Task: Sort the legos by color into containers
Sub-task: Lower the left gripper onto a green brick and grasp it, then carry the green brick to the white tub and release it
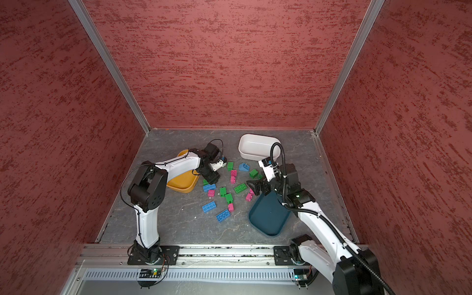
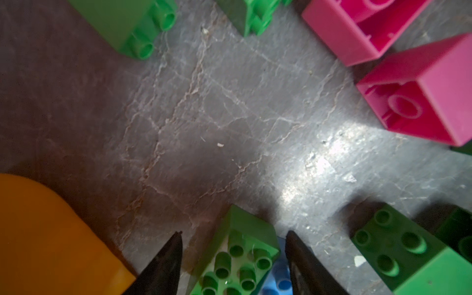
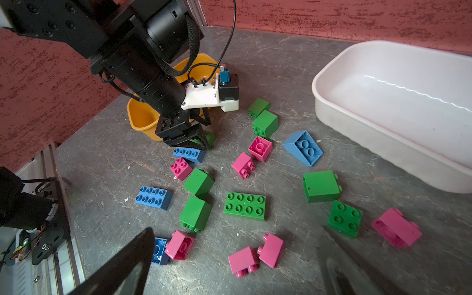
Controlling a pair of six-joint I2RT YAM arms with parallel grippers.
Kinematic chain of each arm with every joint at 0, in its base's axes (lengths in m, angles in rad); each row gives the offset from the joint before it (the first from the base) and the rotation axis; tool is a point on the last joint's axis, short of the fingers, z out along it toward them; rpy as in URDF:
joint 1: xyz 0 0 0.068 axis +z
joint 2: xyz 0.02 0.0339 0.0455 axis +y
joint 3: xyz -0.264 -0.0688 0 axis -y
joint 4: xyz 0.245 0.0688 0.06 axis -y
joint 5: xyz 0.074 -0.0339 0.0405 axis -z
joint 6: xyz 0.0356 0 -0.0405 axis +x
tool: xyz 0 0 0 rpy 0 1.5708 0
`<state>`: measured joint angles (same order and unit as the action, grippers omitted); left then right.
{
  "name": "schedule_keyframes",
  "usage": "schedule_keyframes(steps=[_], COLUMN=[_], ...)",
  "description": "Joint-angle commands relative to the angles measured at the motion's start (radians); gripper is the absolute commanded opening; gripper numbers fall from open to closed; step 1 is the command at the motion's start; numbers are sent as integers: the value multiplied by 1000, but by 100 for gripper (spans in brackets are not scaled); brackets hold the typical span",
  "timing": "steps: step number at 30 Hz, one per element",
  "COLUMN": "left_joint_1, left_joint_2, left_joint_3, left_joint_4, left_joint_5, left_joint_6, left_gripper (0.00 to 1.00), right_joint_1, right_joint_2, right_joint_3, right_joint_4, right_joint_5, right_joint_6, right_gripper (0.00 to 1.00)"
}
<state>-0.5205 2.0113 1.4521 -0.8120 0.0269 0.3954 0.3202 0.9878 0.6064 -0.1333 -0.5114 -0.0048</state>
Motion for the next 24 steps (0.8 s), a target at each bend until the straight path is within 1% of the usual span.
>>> schedule_keyframes(steps=[1,7,12,16,22,23,24], left_joint_1=[-4,5,16,20,24,23,24], left_joint_2=[20,16,27,41,60,60,58], left_joint_3=[-11,-8,-7,4,15,16,20], left_joint_4=[-23,-37,-47,-55,-67,-68,-70], left_joint_5=[-6,-48,-45,-52,-44,-39,-31], left_joint_6=[26,43,46,48,48,47,47], left_gripper=[66,66,64,58,52,49,44], right_joint_1=[8,9,8,9,8,9,9], right_joint_2=[-18,-18,-15,-18,-16,-17,-16], right_joint_3=[-12,-11,-10,-9,-8,-8,-9], right_joint_4=[1,0,1,1,-3,-1,-1], right_joint_5=[-9,-10,-11,-9,-11,-10,-10], right_joint_6=[-11,-14,-14,-14,-13,-14,-14], right_gripper=[99,99,99,99,99,99,99])
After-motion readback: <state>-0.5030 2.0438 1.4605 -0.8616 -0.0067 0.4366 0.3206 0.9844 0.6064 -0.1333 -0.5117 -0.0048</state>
